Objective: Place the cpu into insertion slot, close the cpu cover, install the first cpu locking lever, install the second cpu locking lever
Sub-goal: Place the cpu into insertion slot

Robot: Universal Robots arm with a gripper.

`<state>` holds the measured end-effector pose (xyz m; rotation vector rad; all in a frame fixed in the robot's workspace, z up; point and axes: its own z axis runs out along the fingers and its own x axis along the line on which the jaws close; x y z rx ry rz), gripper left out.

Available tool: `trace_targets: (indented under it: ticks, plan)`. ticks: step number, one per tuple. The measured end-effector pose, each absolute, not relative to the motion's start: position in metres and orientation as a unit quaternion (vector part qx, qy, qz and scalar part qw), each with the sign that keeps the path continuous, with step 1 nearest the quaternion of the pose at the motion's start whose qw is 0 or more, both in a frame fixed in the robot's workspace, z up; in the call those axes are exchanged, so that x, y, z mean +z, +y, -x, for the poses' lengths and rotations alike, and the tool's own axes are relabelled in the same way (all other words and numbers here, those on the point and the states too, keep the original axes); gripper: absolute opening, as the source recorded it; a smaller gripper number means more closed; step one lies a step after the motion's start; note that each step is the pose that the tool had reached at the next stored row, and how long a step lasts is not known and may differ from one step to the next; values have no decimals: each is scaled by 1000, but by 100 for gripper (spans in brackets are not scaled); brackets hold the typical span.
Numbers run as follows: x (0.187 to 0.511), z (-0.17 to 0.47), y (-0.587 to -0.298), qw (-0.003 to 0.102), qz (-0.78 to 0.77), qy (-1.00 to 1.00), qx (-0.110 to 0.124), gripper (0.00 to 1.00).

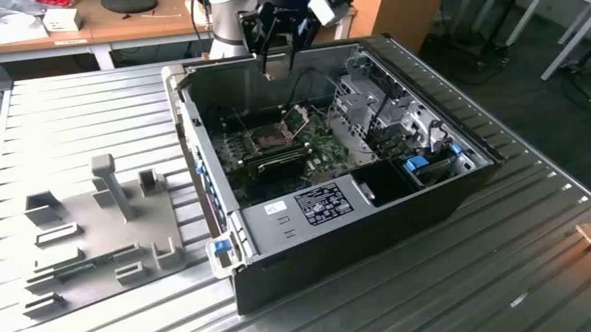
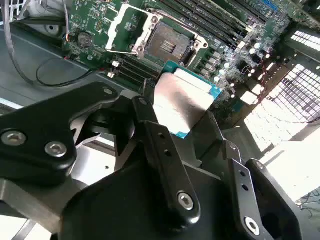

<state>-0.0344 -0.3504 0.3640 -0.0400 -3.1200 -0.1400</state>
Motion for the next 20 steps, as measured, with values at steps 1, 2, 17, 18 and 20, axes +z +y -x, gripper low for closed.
trace_targets:
  ticks: [1, 2, 17, 18, 20]
  plan:
    - [364, 34, -350, 9, 13, -999, -45, 54]
    - [364, 34, -350, 9, 13, -999, -45, 54]
    - [360, 34, -350, 9, 13, -999, -44, 54]
    - [360, 34, -350, 9, 13, -999, -44, 54]
    - [359, 34, -350, 9, 13, -999, -44, 54]
